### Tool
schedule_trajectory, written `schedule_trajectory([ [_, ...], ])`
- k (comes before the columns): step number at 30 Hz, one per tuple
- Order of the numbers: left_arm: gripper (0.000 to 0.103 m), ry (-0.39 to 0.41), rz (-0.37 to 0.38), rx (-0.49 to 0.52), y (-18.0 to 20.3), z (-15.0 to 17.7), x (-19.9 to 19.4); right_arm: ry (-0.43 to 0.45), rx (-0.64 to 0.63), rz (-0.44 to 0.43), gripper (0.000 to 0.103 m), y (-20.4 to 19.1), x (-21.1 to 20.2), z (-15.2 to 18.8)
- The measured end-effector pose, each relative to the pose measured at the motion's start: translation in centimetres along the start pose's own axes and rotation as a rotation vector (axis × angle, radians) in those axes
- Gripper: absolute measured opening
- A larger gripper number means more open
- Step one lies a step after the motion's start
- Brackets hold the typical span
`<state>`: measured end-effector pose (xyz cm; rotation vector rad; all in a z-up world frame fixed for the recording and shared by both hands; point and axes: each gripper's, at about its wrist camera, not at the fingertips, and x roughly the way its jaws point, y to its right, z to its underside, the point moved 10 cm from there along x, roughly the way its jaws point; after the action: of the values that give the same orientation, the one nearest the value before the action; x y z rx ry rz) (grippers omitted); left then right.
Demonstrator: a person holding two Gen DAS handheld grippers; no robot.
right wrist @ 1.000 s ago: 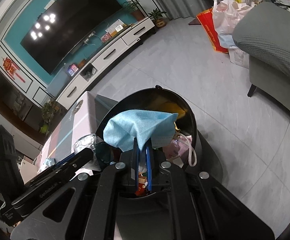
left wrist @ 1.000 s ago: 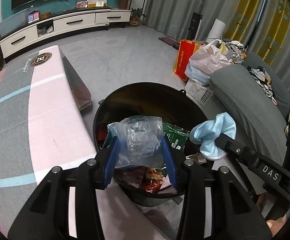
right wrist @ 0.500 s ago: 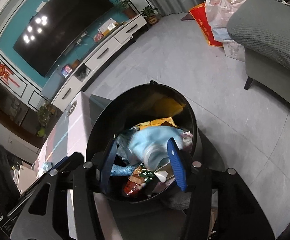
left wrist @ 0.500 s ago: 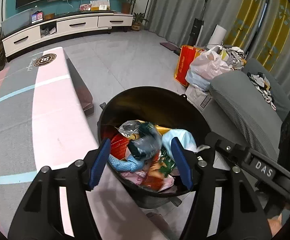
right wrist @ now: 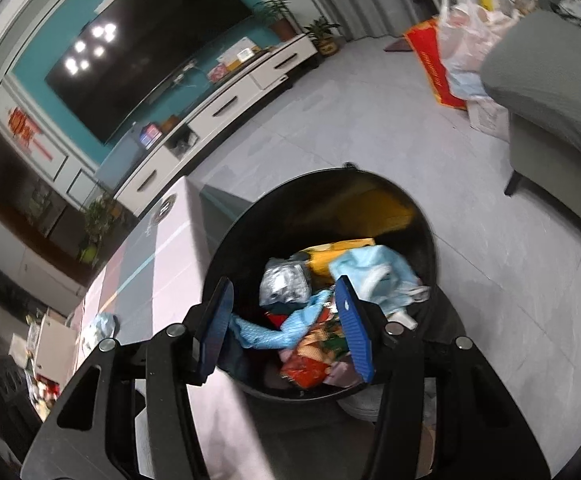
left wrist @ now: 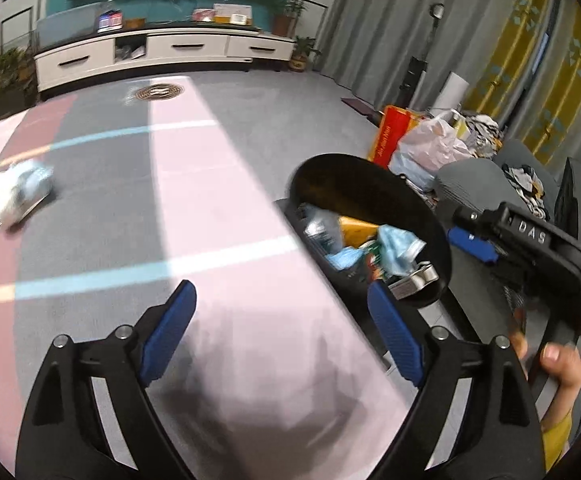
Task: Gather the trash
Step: 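Move both open grippers back from the bin to the last trash, then grasp the white crumpled tissue with the right gripper while the left approaches the clear bag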
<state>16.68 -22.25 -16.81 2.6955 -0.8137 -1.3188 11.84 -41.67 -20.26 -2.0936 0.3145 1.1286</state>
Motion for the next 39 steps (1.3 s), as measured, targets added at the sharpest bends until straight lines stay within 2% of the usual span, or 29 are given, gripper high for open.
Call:
schedule_trajectory([
  [9,0.09,0.086,-0.152,-0.094,-10.7,0.6,-5.1,-0.046,-0.162,-0.038,0.053,-7.3,2.4,2.7],
  [14,0.09,0.142,-0.227,-0.207,-18.0,1.4,-7.7,-0.079,-0.289,-0.058,0.053,-12.0,3.8,5.1],
  [18,0.09,0.171,-0.257,-0.349,-23.1,1.8,-9.4,-0.113,-0.397,-0.077,0.053,-15.6,4.8,7.6],
  [23,0.091,0.224,-0.415,-0.406,-27.7,1.4,-12.1,-0.156,-0.498,-0.126,0.053,-19.9,5.7,11.0],
  [27,0.091,0.216,-0.36,-0.478,-29.0,1.4,-12.2,-0.202,-0.537,-0.178,0.053,-23.2,6.8,14.0],
  [30,0.091,0.219,-0.347,-0.496,-29.6,1.4,-12.6,-0.212,-0.55,-0.211,0.053,-25.3,7.1,15.4],
  [39,0.093,0.169,-0.307,-0.532,-31.7,3.1,-13.1,-0.234,-0.616,-0.206,0.053,-31.3,11.2,17.0],
])
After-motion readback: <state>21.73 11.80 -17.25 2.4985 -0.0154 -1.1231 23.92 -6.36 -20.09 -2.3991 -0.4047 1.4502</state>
